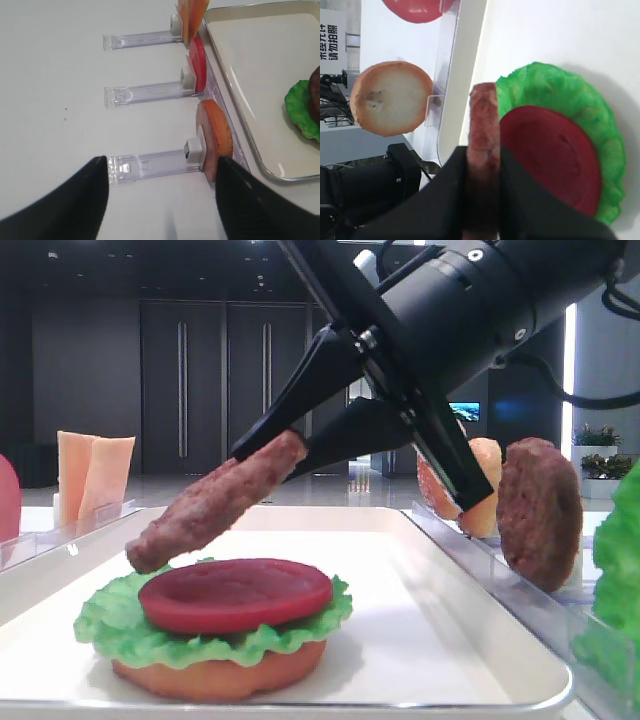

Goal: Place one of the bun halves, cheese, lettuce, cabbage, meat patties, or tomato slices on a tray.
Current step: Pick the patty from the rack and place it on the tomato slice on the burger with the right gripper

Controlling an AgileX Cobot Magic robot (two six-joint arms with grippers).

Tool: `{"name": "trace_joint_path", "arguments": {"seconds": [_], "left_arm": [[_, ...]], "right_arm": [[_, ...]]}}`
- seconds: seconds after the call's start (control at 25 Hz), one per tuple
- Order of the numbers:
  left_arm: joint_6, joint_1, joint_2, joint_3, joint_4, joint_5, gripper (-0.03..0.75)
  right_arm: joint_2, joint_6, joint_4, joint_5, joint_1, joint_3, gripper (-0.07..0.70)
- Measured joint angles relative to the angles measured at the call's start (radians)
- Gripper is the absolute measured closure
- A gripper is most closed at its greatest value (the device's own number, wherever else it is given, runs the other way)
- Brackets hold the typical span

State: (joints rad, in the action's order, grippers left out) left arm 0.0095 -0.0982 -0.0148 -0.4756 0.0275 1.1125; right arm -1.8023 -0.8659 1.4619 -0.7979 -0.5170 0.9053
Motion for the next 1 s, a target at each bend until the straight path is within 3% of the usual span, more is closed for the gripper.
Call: {"name": "trace_joint_path", "arguments": {"seconds": [1.0], "left_arm": [[0.000,0.000,0.000,0.000,0.000,0.000,0.202]], "right_arm": [[-0.054,-0.014,0.030,-0.017,0.000,0.001,0.524]]}}
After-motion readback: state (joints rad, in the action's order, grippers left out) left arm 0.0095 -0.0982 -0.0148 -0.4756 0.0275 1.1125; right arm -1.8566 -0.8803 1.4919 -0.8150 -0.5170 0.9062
